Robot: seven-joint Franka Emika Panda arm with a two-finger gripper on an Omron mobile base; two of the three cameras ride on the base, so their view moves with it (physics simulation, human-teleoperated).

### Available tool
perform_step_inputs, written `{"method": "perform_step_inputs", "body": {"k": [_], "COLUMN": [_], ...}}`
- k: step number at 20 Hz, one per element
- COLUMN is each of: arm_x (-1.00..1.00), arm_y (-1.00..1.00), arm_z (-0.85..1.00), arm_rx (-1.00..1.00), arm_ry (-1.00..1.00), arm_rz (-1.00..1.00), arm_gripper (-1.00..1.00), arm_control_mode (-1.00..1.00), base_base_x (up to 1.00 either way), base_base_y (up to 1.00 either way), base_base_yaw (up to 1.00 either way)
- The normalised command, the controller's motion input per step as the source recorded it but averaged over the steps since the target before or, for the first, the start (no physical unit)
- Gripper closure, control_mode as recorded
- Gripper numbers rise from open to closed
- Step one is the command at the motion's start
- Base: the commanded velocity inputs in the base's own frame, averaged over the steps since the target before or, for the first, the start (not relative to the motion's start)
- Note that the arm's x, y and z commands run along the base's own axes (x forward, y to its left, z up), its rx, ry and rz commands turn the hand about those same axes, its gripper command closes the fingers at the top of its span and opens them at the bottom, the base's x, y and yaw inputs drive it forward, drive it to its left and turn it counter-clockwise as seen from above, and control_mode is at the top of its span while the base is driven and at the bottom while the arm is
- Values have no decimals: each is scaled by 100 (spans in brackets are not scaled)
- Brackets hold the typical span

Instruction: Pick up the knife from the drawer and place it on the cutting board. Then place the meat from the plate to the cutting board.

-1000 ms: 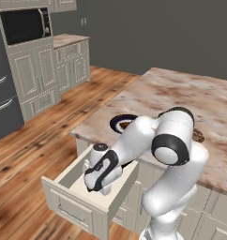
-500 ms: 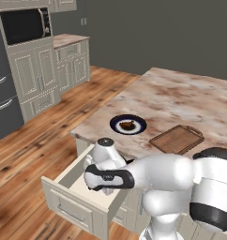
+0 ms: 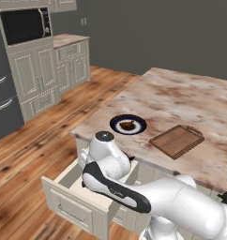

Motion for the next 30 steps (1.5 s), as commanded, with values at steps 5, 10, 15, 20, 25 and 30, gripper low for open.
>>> {"method": "perform_step_inputs", "body": {"k": [5,10,15,20,25,30], "arm_x": [-14,7,20,26,20,32], "arm_y": [5,-35,-52,-55,-66,-84], "arm_z": [81,55,48,41,7,0], "arm_rx": [0,0,0,0,0,0], "arm_ry": [0,-1,-2,0,0,0], "arm_rz": [-2,-5,-2,0,0,0], "arm_gripper": [100,100,100,100,100,100], "arm_control_mode": [-100,-100,-100,-100,-100,-100], "base_base_x": [0,0,0,0,0,0], "base_base_y": [0,0,0,0,0,0], "base_base_yaw": [0,0,0,0,0,0]}}
